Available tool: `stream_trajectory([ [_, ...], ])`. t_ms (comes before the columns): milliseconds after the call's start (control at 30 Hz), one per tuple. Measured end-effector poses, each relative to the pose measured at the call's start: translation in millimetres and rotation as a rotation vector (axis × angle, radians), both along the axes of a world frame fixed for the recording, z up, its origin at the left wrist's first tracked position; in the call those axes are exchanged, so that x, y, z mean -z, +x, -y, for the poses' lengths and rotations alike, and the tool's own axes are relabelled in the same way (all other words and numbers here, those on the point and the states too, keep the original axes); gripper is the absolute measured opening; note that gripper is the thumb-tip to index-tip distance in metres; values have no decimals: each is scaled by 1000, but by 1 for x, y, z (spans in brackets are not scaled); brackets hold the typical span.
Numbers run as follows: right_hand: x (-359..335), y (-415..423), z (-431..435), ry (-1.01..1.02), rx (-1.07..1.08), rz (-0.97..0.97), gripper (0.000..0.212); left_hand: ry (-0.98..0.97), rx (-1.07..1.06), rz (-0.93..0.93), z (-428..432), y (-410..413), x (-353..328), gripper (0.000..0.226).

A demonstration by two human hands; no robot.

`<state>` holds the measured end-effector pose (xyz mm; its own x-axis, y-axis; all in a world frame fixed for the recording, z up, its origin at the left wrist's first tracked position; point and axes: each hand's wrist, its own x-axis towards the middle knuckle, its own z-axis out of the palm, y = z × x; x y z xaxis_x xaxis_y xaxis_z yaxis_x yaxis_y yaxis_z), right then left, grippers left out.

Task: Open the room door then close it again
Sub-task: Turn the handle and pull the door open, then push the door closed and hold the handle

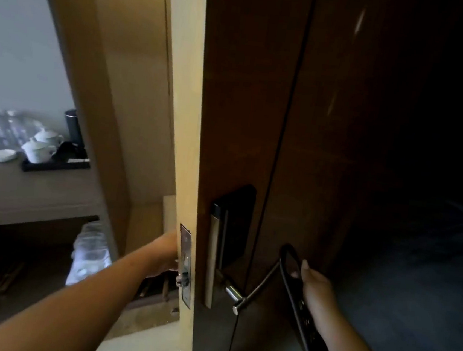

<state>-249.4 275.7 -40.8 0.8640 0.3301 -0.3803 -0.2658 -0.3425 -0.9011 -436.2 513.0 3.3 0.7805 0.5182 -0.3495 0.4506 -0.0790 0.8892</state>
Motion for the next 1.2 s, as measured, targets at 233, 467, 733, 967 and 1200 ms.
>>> stream_trajectory([
  [233,4,3,-60,-115,-330,-146,38,-304,-441,246,-10,-7,-12,30],
  [467,16,-6,-96,-126,-396,-161,39,-329,-640,281,-32,4,-18,31],
  [733,29,-68,-107,-23,-387,73,26,-439,-650,247,-32,3,-15,30],
  [967,21,-103,-87,-35,-424,75,29,-418,-426,171,-27,-8,-11,27],
  [1200,51,-22,-29,-255,-479,54,30,-396,-86,-150,-32,-19,-2,23],
])
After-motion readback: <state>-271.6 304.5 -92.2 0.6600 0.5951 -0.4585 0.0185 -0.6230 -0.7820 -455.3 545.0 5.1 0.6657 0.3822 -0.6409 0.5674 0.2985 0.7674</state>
